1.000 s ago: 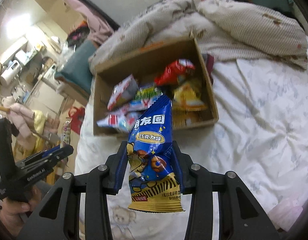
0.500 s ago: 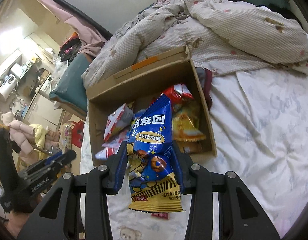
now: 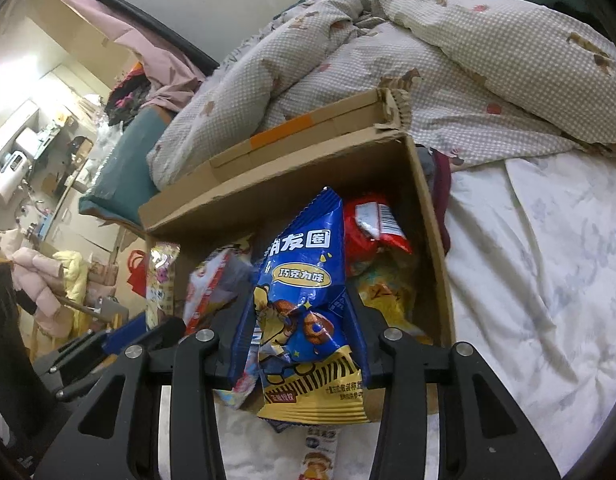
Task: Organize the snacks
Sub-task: 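Carry both held snacks into the box and open both grippers, then move both open grippers back toward the rice cake bar and purple bar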
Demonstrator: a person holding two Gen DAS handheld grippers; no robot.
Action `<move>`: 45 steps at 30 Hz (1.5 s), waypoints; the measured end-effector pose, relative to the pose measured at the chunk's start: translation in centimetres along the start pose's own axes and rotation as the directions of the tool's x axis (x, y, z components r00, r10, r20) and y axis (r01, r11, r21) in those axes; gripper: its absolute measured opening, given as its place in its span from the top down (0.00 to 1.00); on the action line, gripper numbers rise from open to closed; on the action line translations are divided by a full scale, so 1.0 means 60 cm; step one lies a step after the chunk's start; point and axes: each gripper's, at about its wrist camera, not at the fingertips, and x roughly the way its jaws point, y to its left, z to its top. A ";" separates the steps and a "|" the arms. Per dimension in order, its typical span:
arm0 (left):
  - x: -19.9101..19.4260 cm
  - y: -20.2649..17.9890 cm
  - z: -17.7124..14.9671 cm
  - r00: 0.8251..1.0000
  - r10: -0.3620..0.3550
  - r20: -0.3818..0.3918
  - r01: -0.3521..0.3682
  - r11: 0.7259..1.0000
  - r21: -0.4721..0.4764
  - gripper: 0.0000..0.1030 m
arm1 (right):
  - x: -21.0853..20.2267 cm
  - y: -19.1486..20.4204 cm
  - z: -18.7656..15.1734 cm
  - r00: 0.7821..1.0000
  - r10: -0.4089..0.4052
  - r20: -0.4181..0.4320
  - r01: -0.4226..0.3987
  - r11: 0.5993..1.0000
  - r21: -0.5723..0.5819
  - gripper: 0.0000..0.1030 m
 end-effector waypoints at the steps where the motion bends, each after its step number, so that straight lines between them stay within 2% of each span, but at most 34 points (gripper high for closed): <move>1: 0.007 -0.003 0.003 1.000 0.008 -0.005 -0.008 1.000 0.005 0.77 | 0.003 -0.006 0.000 1.000 0.000 -0.001 0.001 1.000 0.010 0.56; 5: 0.026 -0.002 0.010 1.000 0.007 -0.028 -0.008 1.000 -0.012 0.77 | 0.014 -0.020 0.001 1.000 0.010 -0.010 -0.009 0.999 0.047 0.56; 13: 0.037 -0.009 0.013 0.999 0.037 -0.017 -0.037 0.999 0.012 0.76 | 0.028 -0.007 -0.003 0.999 0.019 -0.033 -0.018 0.999 0.030 0.56; 17: 0.041 -0.004 0.014 0.999 0.031 -0.029 -0.031 1.000 -0.005 0.76 | 0.031 0.000 -0.003 0.999 0.023 -0.029 -0.023 1.000 0.017 0.52; 25: 0.042 0.001 0.014 0.999 0.003 -0.048 -0.004 1.000 -0.014 0.75 | 0.019 0.004 0.005 0.999 0.054 -0.001 -0.054 0.999 0.000 0.52; 27: 0.040 0.002 0.014 0.999 0.004 -0.050 -0.005 1.000 -0.014 0.64 | 0.016 0.004 0.007 0.999 0.052 0.006 -0.052 0.999 0.000 0.48; 28: 0.035 0.004 0.013 0.999 0.004 -0.041 -0.004 1.000 -0.017 0.60 | 0.016 0.003 0.008 0.999 0.048 0.007 -0.048 0.999 0.002 0.40; 29: 0.031 0.004 0.013 1.000 0.004 -0.031 -0.004 1.000 -0.020 0.50 | 0.015 0.002 0.008 0.999 0.044 0.009 -0.044 0.999 0.006 0.31; 30: 0.029 0.004 0.013 1.000 0.007 -0.025 -0.007 1.000 -0.020 0.37 | 0.013 0.000 0.008 0.999 0.040 0.011 -0.040 0.999 0.011 0.28; 32: 0.021 0.006 0.012 1.000 0.016 -0.007 -0.016 0.999 -0.029 0.21 | 0.009 -0.004 0.009 0.999 0.033 0.019 -0.033 0.999 0.025 0.23; 33: 0.017 0.007 0.010 1.000 0.017 0.001 -0.017 0.999 -0.033 0.17 | 0.007 -0.005 0.010 0.999 0.032 0.024 -0.032 0.999 0.027 0.22; 45: -0.006 0.029 -0.005 1.000 0.026 0.001 -0.025 0.998 -0.060 0.17 | -0.016 -0.011 0.011 0.998 0.055 0.043 -0.057 0.997 0.048 0.20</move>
